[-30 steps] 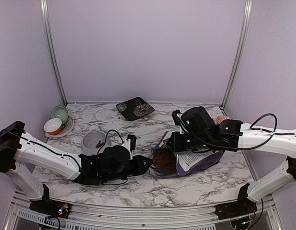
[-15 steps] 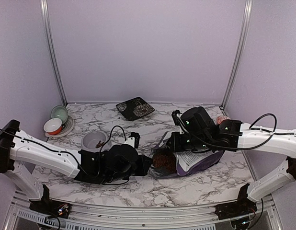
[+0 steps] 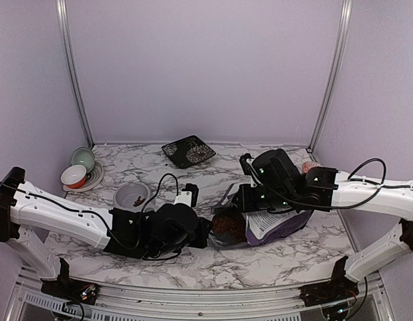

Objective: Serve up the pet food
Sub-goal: Place the pet food in the pet food bowl.

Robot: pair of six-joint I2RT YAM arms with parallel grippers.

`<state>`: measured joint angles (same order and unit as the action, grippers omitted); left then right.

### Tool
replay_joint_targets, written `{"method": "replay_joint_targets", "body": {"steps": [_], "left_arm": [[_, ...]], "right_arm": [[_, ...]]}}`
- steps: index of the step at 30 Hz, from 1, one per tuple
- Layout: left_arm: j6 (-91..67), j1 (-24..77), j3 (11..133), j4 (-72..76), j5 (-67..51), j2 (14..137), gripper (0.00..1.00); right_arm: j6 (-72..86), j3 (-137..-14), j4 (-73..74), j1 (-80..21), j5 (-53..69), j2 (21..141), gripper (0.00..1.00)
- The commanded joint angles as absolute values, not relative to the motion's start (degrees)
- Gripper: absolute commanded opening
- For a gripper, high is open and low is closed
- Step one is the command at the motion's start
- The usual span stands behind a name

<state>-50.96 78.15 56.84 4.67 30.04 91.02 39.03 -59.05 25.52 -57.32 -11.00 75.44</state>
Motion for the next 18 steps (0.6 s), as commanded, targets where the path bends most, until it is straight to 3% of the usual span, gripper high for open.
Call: {"method": "replay_joint_targets", "body": {"steps": [1,18], "left_arm": [[-49.88,78.30,58.34,3.16,34.02,90.35,0.00],[-60.03,76.77,45.62,18.92,26.53,82.94,0.00]], "right_arm": [[39.55,-59.74,25.05,-56.78,-12.83,74.84,0.00],[39.81,-59.31,23.68,-56.78,-12.03,74.00,0.00]]}}
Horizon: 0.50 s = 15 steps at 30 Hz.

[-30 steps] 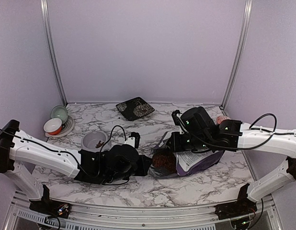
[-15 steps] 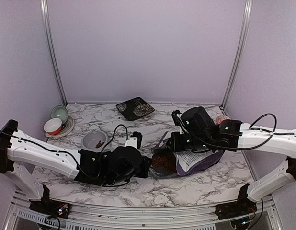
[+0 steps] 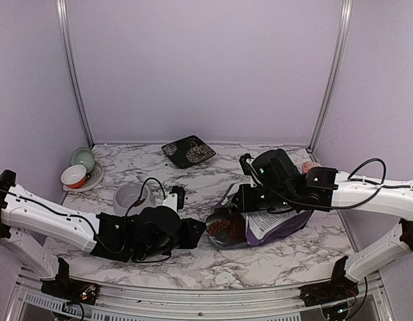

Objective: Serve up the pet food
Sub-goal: Place the pet food in the pet food bowl.

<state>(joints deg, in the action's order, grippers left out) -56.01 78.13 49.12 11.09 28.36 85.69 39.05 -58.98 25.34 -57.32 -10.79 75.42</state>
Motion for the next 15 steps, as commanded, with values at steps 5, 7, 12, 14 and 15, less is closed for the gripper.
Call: {"method": "replay_joint_targets", "body": {"steps": [5,7,12,14,15], "left_arm": [[-63.53,74.37,40.17,27.31,22.17,81.30,0.00],[-64.33,73.81,39.12,29.27,20.94,80.98,0.00],[-66.40,72.74,35.96,36.32,17.57,80.44,0.00],[-67.27,72.25,34.28,40.07,15.97,80.27,0.00],[-67.76,72.18,33.49,41.29,15.48,80.06,0.00]], "right_arm": [[39.68,-58.91,22.80,-56.67,-11.82,73.87,0.00],[39.60,-58.93,22.46,-56.68,-11.70,73.84,0.00],[39.38,-58.74,21.42,-56.26,-11.18,73.44,0.00],[39.38,-58.52,20.92,-56.10,-11.08,73.18,0.00],[39.37,-58.41,20.65,-56.03,-10.90,73.01,0.00]]}}
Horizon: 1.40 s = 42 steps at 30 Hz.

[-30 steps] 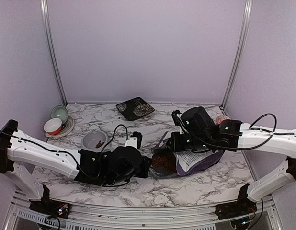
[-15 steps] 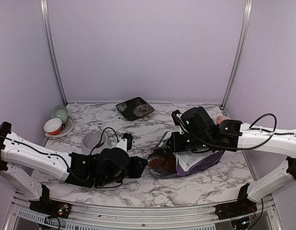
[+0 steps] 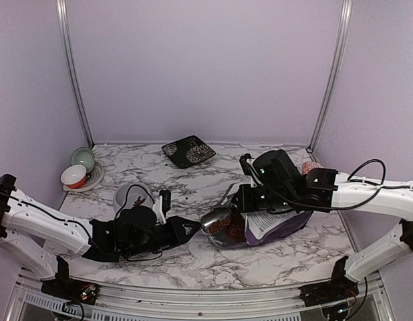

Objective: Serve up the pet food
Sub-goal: Place the pet food in the pet food bowl.

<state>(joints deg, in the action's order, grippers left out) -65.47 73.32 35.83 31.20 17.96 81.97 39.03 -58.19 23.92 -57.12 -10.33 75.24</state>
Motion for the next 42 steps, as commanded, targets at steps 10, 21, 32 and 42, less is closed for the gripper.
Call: {"method": "replay_joint_targets", "body": {"steps": [10,21,32,42], "left_arm": [[-69.44,70.40,30.33,48.88,8.91,78.29,0.00],[-73.70,68.38,31.06,51.49,-0.76,77.54,0.00],[-74.42,67.70,31.07,51.78,-4.42,75.53,0.00],[-72.60,65.62,27.76,39.19,3.06,62.11,0.00]], "right_arm": [[38.86,-57.66,19.48,-54.40,-9.75,70.85,0.00],[36.96,-56.50,18.10,-50.96,-8.17,67.51,0.00],[34.25,-56.35,18.05,-48.96,-7.13,65.53,0.00],[32.41,-53.98,15.47,-48.61,-6.49,66.42,0.00]]}}
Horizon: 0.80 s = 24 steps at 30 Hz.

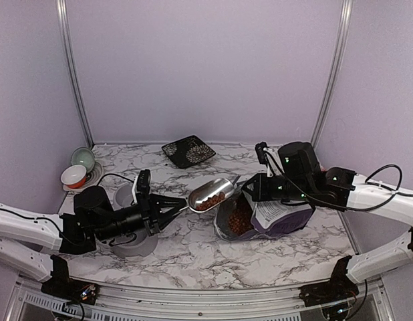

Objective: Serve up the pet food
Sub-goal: Place the pet food in the pet food bowl.

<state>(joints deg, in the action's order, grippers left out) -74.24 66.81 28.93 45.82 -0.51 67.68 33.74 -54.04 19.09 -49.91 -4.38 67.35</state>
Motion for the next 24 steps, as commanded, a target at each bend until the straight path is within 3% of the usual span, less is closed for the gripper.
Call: {"method": "replay_joint_targets", "body": {"steps": [1,24], "left_arm": [[-72.38,65.24,27.51,37.53,3.79,60.73,0.00],[-64.37,51.89,29.11,-1.66,12.99,32.24,0.00]], "right_arm": [[32.25,-53.78,15.16,-48.60,-6.38,66.56,0.00],[30.18,-55.29,13.81,-48.60,-3.67,73.11,0.00]]}}
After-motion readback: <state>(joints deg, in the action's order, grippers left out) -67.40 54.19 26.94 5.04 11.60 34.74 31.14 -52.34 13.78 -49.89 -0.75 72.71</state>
